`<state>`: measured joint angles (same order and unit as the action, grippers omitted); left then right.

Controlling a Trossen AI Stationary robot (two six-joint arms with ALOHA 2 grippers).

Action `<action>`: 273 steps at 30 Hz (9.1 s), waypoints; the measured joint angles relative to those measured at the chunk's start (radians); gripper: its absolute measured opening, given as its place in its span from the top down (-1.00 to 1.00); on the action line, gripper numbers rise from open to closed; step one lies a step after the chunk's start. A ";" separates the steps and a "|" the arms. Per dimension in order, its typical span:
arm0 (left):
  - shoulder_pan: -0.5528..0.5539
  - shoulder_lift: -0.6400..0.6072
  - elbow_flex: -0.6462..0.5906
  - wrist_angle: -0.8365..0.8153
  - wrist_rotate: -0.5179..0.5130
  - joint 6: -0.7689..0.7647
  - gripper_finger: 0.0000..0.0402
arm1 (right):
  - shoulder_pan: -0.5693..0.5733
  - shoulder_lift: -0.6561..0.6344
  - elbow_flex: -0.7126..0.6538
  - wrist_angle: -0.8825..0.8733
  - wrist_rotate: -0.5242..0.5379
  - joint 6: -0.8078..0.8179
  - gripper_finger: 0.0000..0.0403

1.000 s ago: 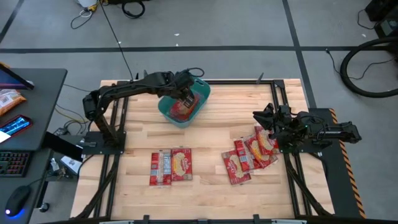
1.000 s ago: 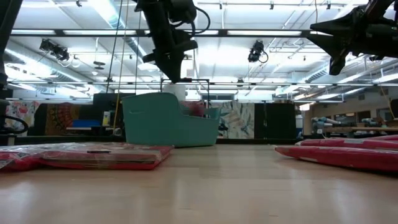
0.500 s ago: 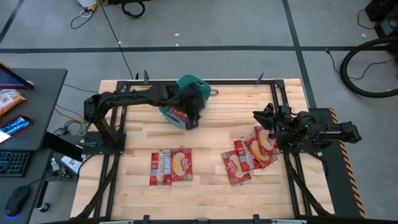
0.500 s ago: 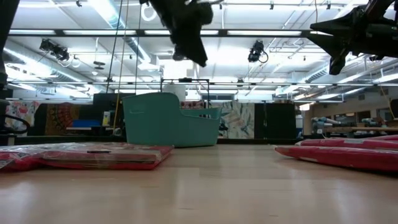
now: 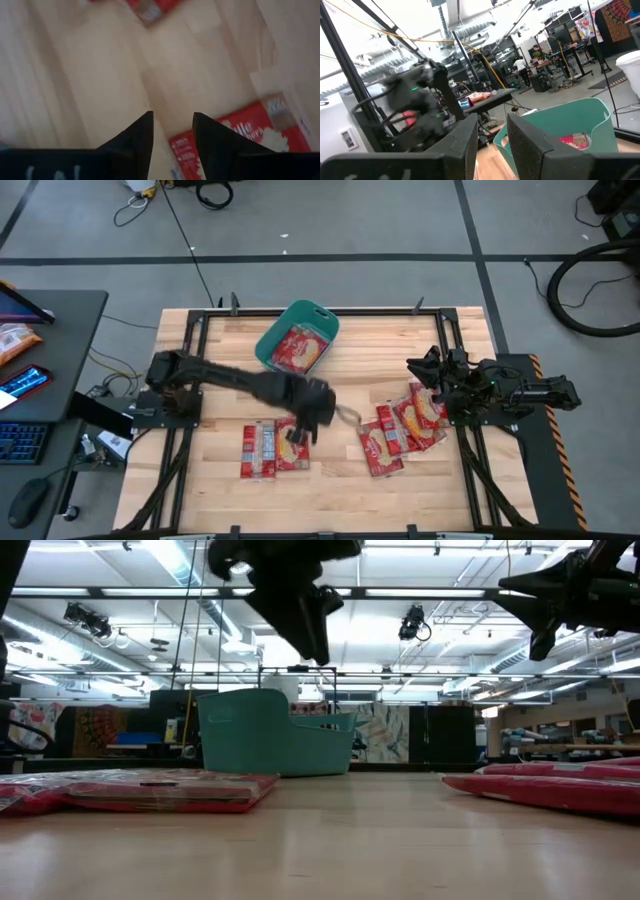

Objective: Sort popcorn bags into baskets
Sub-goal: Put the red popcorn bag into the blue bin

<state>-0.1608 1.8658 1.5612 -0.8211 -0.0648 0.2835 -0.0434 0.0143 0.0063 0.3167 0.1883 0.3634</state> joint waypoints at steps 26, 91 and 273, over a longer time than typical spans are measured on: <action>-0.418 0.065 0.001 -0.199 -0.235 -0.622 0.30 | 0.000 0.000 0.000 0.004 -0.002 0.000 0.44; -0.553 0.382 0.004 -0.119 -0.518 -0.956 0.95 | 0.000 0.000 0.000 0.003 0.000 0.000 0.44; 0.190 -0.067 -0.074 0.091 0.113 0.114 0.29 | 0.000 0.000 0.000 0.005 -0.002 0.000 0.44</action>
<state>0.0295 1.7991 1.4876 -0.7302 0.0479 0.3978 -0.0437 0.0139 0.0061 0.3220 0.1867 0.3634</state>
